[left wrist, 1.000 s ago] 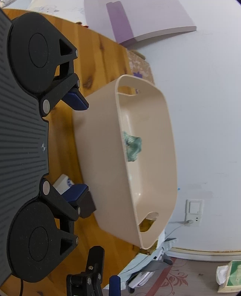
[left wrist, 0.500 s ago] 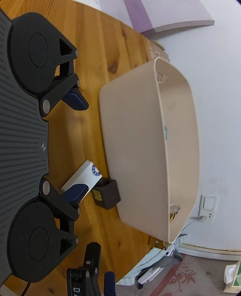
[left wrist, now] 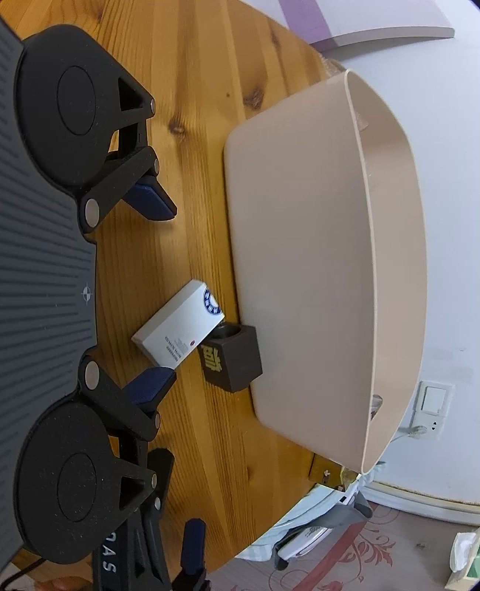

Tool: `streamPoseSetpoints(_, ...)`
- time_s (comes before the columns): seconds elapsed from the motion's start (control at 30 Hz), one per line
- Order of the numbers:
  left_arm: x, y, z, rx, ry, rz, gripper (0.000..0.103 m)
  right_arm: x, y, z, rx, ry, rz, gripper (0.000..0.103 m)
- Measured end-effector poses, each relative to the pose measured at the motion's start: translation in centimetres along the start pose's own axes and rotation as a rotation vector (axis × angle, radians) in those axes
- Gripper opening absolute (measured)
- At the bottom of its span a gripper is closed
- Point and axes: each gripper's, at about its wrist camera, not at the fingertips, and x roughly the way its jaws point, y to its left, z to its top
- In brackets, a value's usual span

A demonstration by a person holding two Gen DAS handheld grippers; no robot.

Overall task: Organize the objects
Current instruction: 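Withdraw both tools from the basket toward the white box and black cube, then grasp the white box with the left tool while the right tool grasps the black cube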

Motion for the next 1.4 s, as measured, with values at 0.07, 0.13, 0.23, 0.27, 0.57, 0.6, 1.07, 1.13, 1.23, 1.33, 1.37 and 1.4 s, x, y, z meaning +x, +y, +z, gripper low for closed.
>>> streamPoseSetpoints(0.07,0.4,-0.3,0.1,-0.005,0.006,0.007,0.088,0.2,0.0,0.0,-0.004,0.003,-0.004,0.101)
streamPoseSetpoints(0.13,0.7,-0.6,0.2,-0.006,0.009,0.013,0.088,0.3,-0.1,-0.1,-0.007,0.004,-0.008,0.101)
streamPoseSetpoints(0.23,1.3,-0.8,0.3,-0.013,0.018,0.011,0.088,0.5,-0.3,-0.1,-0.004,0.007,-0.011,0.101)
streamPoseSetpoints(0.27,1.4,-0.8,0.4,-0.016,0.023,0.009,0.088,0.6,-0.4,-0.1,-0.003,0.008,-0.012,0.101)
streamPoseSetpoints(0.57,1.9,-0.8,0.7,-0.023,0.024,0.033,0.088,1.1,-0.4,-0.1,-0.011,0.014,-0.018,0.102)
streamPoseSetpoints(0.6,1.9,-0.7,0.7,-0.025,0.025,0.042,0.088,1.2,-0.3,-0.1,-0.016,0.013,-0.019,0.103)
streamPoseSetpoints(1.07,1.5,2.0,0.6,-0.090,0.009,0.091,0.088,1.7,2.6,0.0,-0.081,0.009,0.007,0.103)
streamPoseSetpoints(1.13,1.4,2.4,0.5,-0.096,0.003,0.089,0.088,1.9,3.1,0.1,-0.092,0.010,0.013,0.103)
streamPoseSetpoints(1.23,1.4,2.7,0.5,-0.094,0.000,0.097,0.088,2.1,3.7,0.2,-0.102,0.010,0.018,0.103)
streamPoseSetpoints(1.33,1.5,2.9,0.6,-0.089,-0.002,0.102,0.087,2.3,4.2,0.4,-0.109,0.008,0.021,0.103)
streamPoseSetpoints(1.37,1.6,3.0,0.6,-0.090,-0.005,0.101,0.087,2.4,4.4,0.5,-0.112,0.008,0.021,0.103)
streamPoseSetpoints(1.4,1.7,3.0,0.6,-0.094,-0.009,0.102,0.086,2.5,4.6,0.6,-0.116,0.007,0.021,0.103)
